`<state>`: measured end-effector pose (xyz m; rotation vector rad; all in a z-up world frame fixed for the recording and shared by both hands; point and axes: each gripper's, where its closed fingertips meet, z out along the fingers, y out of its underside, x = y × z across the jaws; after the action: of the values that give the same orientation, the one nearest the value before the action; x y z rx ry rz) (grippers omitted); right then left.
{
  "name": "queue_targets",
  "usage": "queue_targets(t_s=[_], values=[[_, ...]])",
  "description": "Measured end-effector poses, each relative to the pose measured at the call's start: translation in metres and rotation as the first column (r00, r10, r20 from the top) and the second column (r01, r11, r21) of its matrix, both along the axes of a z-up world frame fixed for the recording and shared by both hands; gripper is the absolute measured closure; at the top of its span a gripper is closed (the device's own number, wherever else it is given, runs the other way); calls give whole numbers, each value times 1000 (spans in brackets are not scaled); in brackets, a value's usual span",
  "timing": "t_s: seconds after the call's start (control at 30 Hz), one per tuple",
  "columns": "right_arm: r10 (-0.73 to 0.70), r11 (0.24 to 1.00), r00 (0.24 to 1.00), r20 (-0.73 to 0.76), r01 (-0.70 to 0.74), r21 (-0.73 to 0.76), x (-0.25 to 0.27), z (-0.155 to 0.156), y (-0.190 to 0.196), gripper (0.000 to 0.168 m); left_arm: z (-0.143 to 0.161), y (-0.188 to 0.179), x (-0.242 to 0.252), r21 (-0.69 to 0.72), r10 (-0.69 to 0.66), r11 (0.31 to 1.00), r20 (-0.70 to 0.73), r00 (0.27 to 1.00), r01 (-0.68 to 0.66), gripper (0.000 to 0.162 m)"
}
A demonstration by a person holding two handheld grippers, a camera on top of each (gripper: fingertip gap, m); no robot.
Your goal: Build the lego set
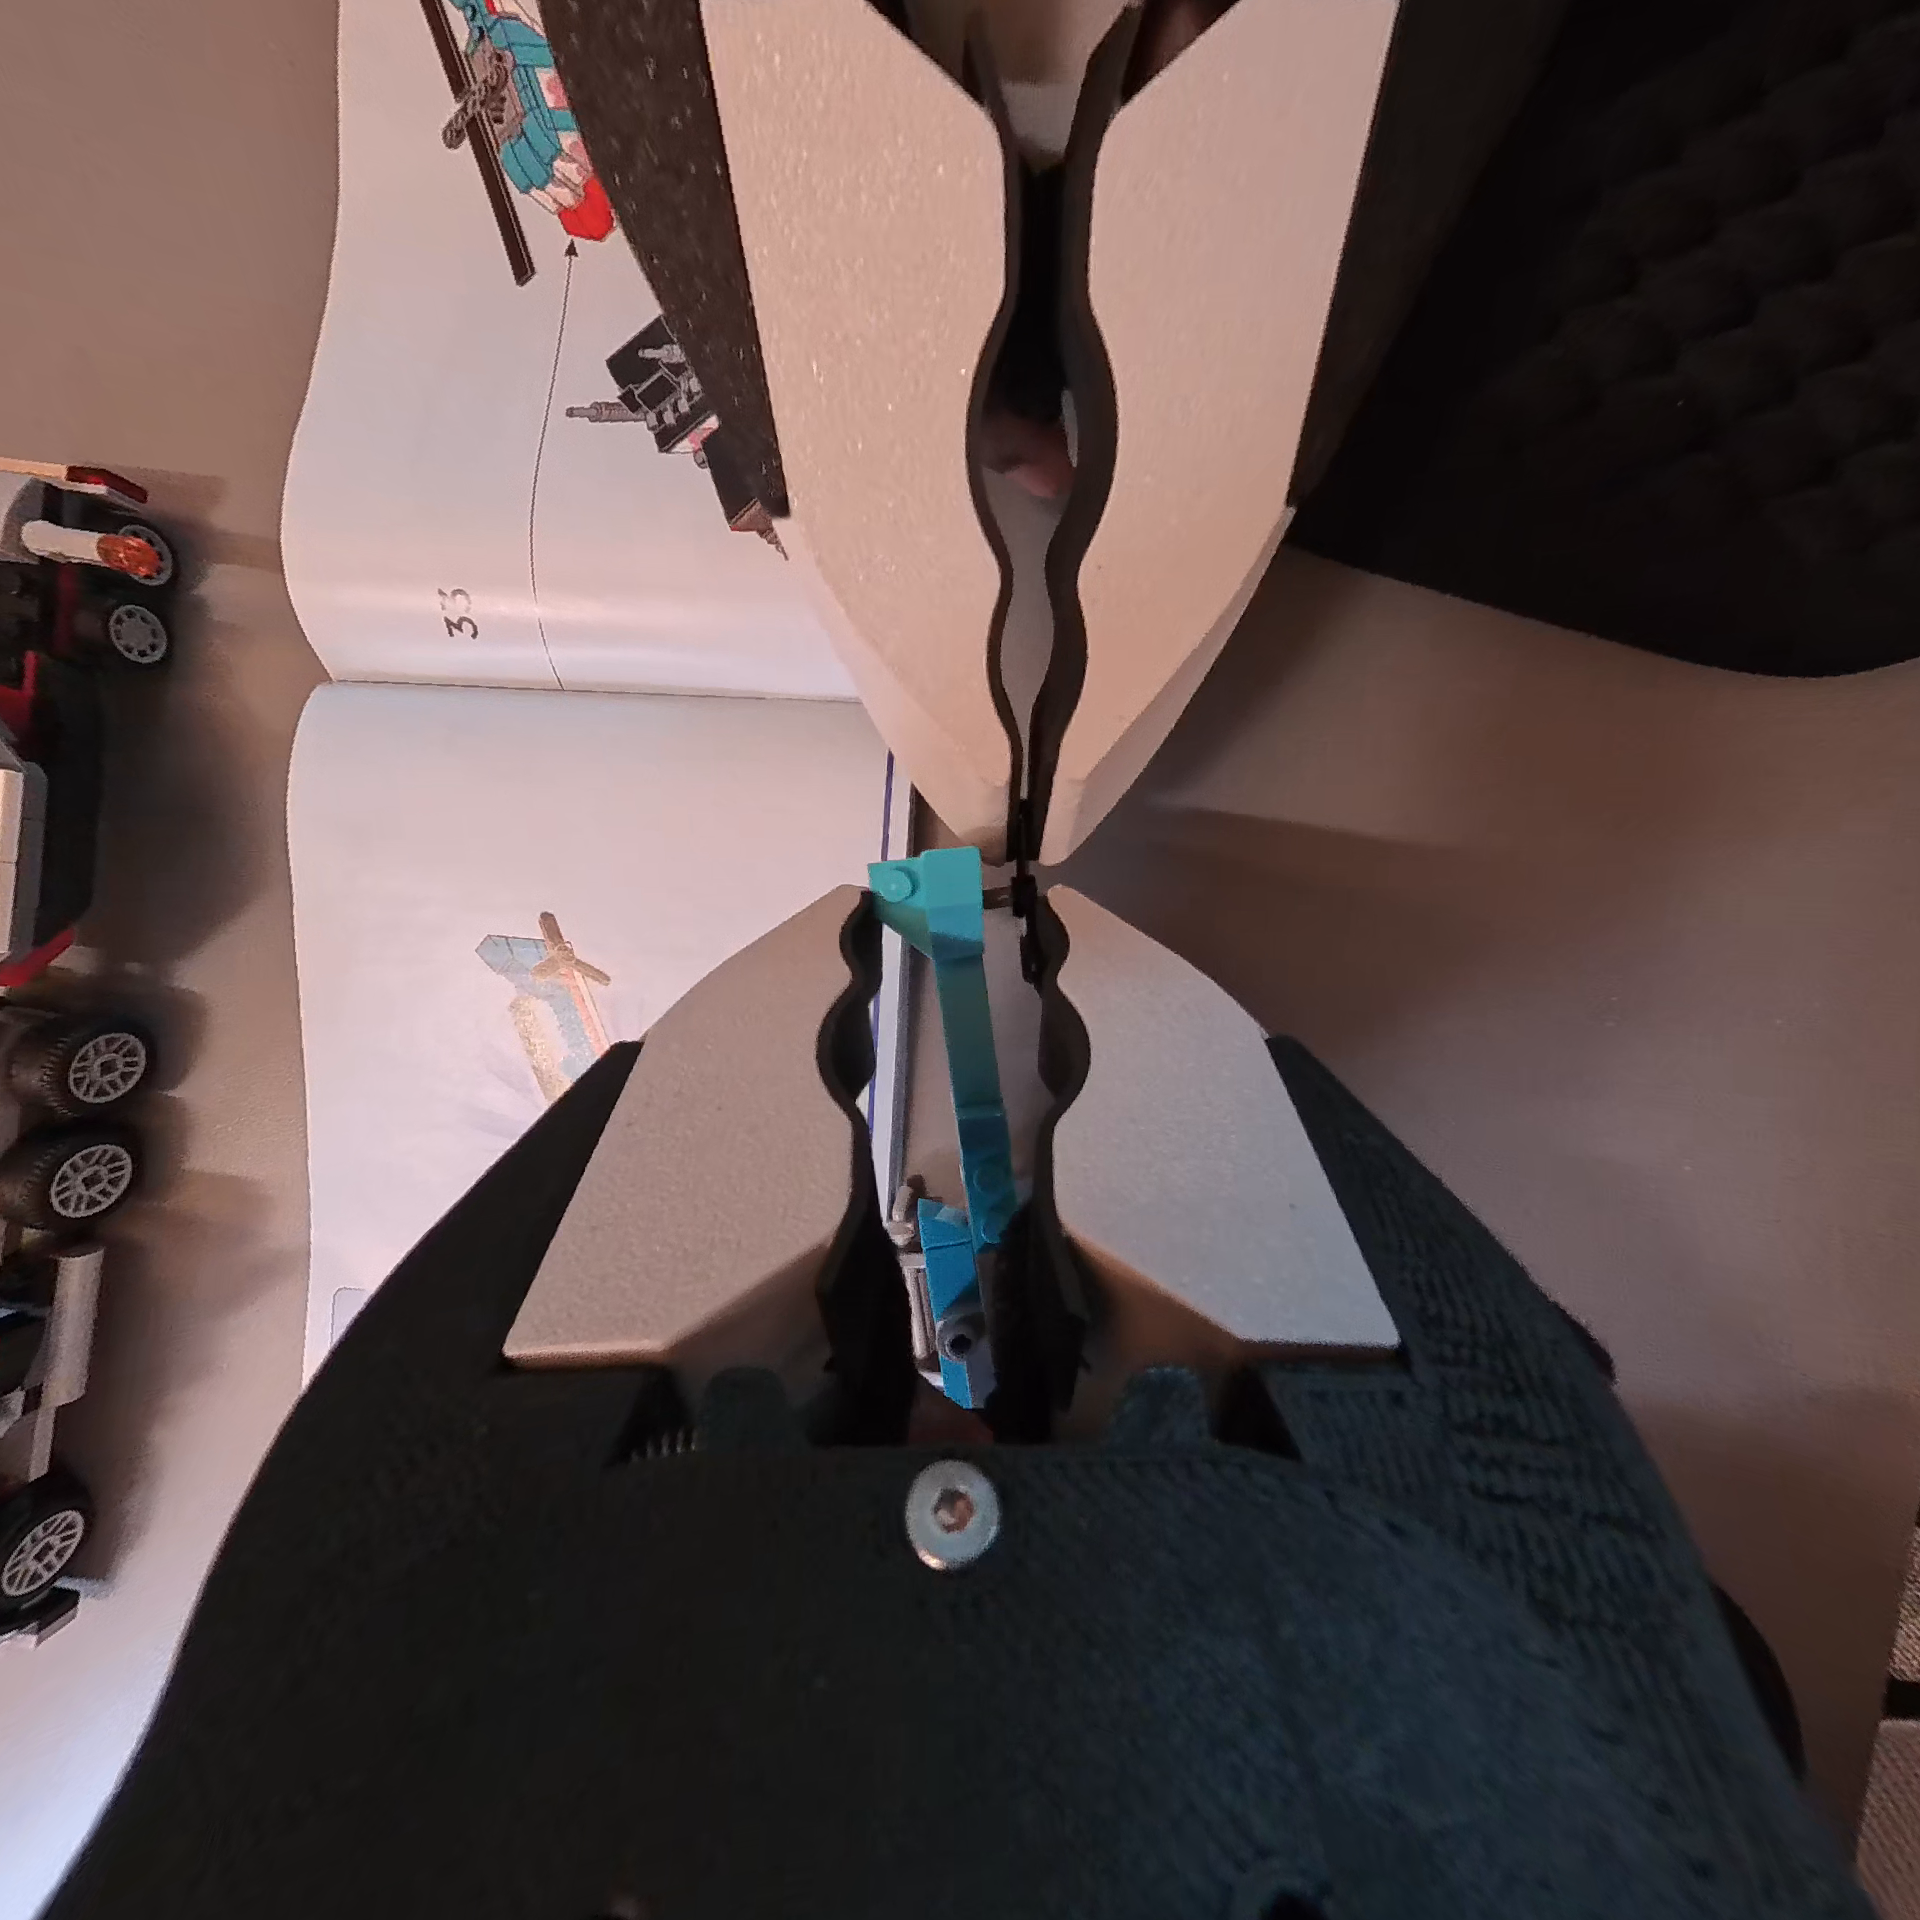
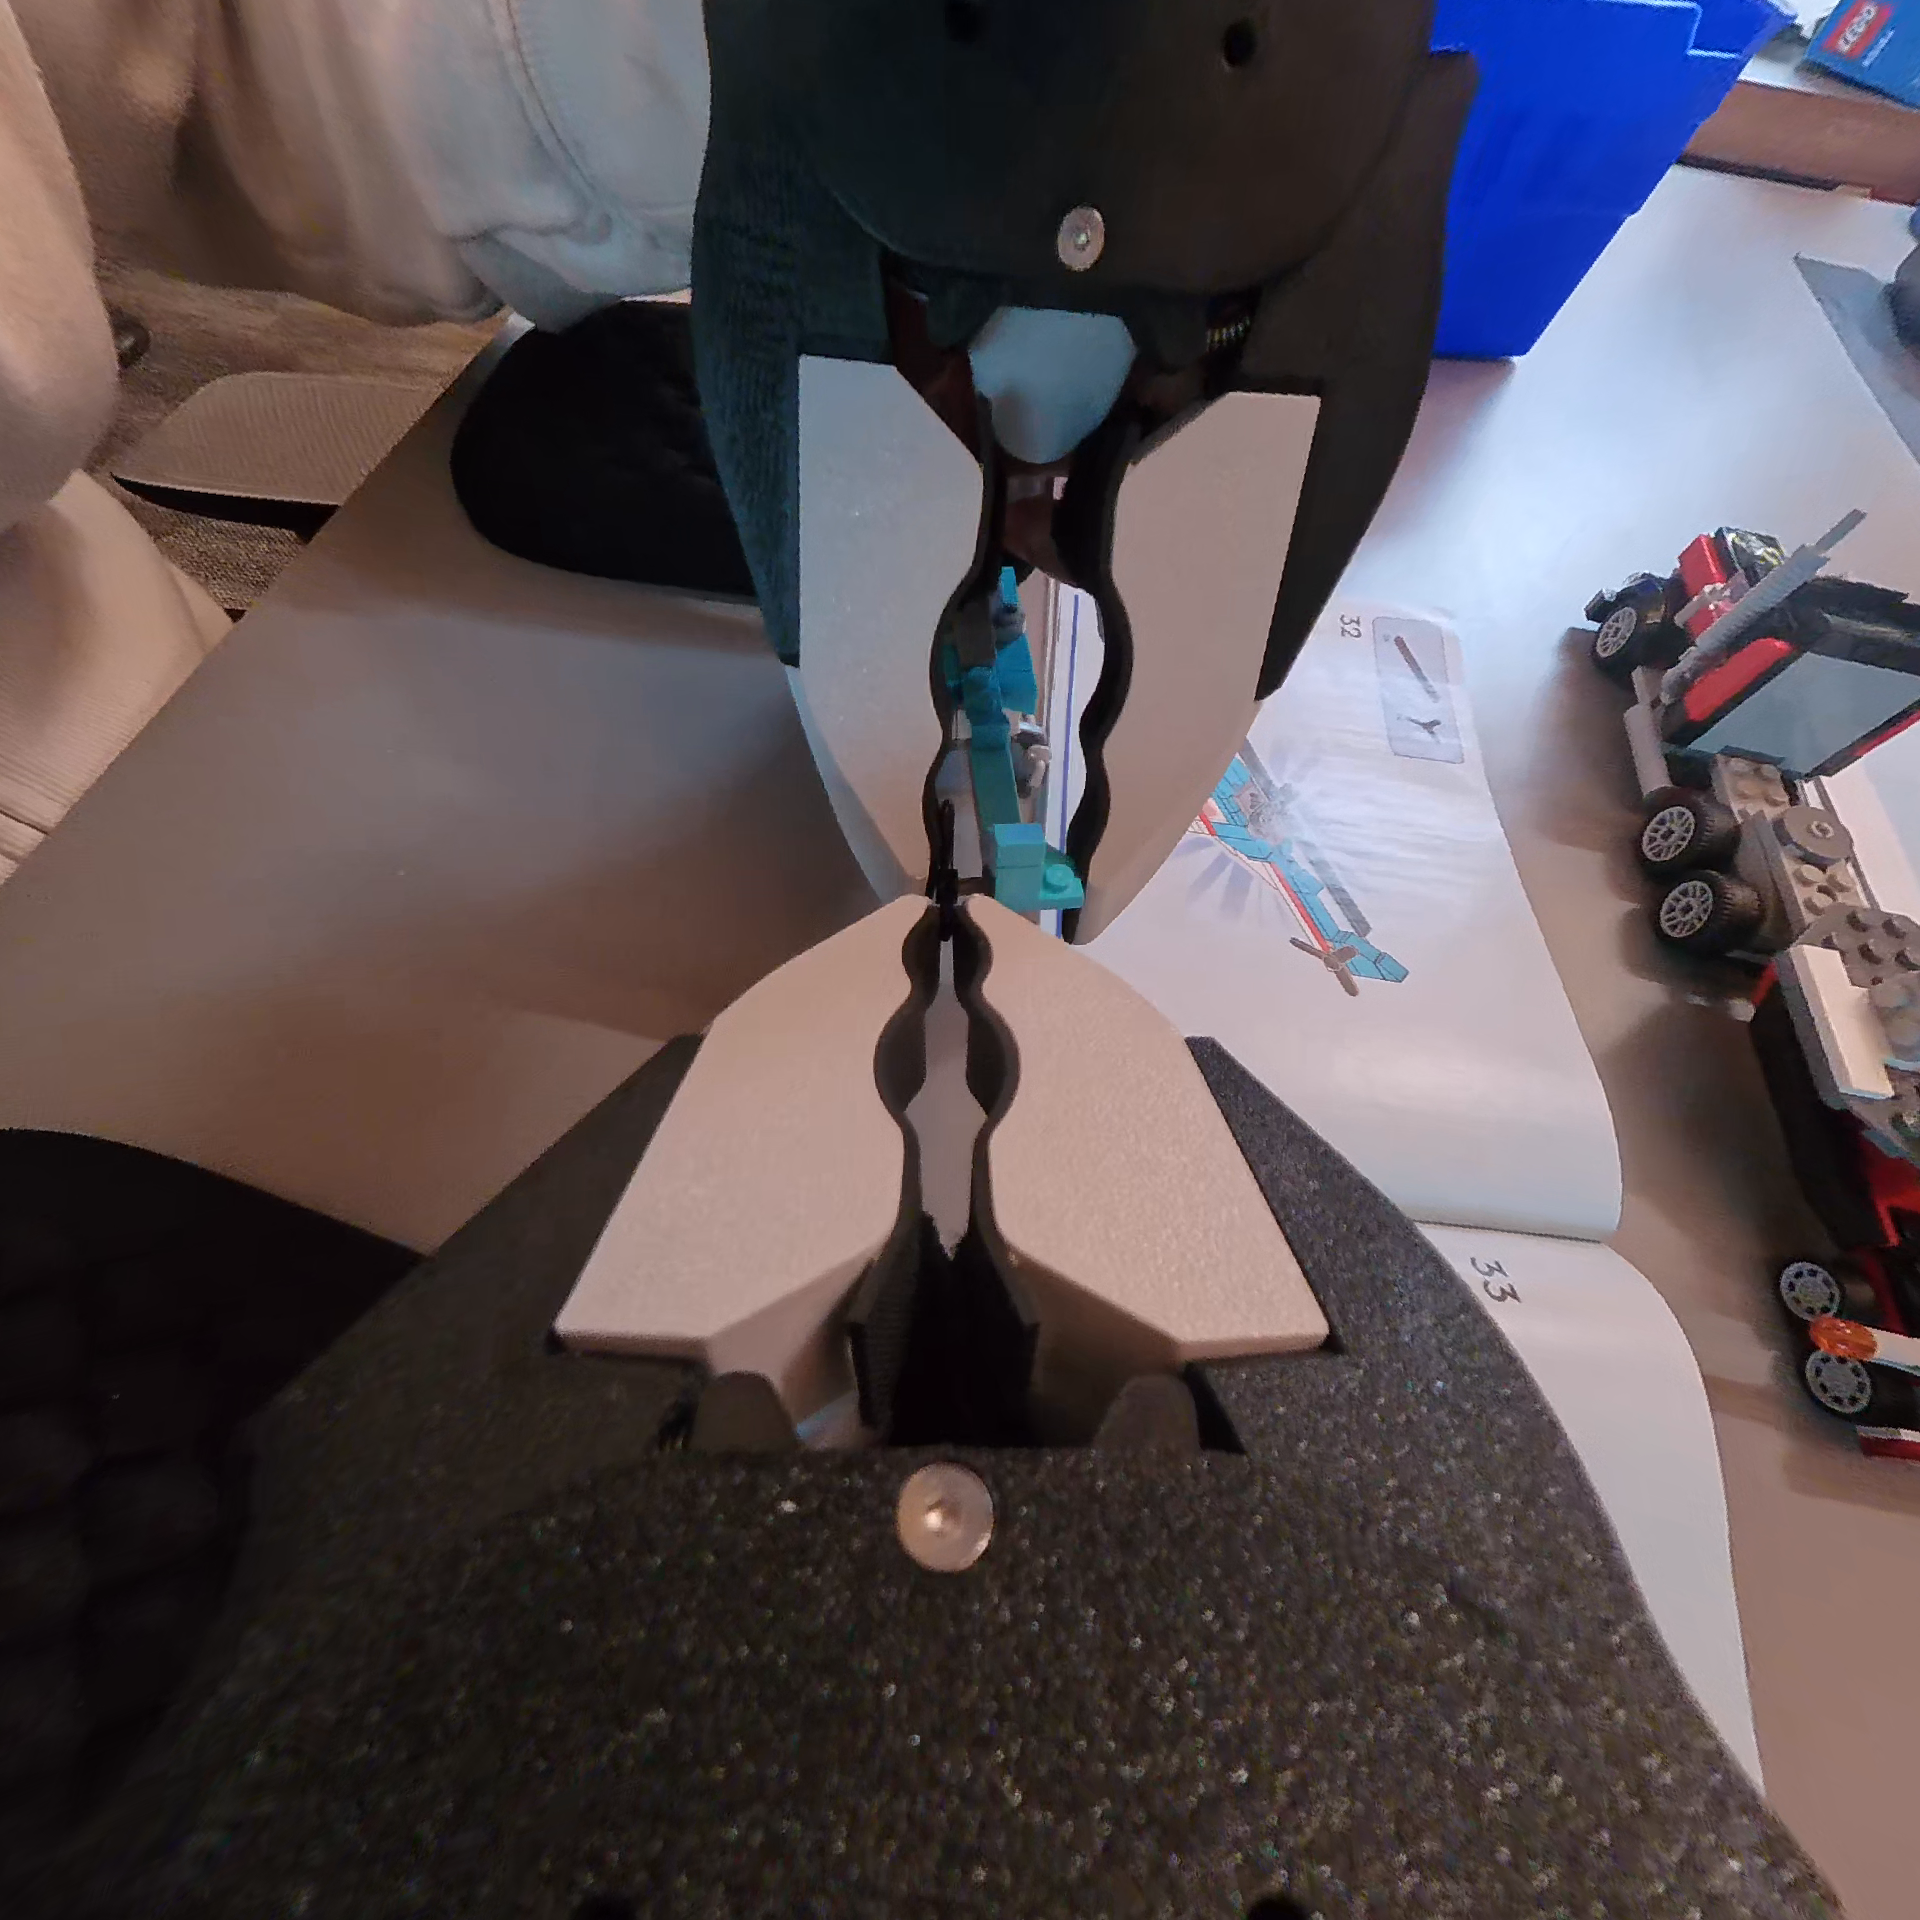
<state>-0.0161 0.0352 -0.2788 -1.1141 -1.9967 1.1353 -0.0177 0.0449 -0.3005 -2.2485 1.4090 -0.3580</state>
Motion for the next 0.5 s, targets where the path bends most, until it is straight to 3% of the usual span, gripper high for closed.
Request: queue_targets(t_s=[0.5], values=[[-5,999,1000,-11,5,43,-2,0,1,166,1,0,-2,3,1,1000,-17,1000,-1,135]])
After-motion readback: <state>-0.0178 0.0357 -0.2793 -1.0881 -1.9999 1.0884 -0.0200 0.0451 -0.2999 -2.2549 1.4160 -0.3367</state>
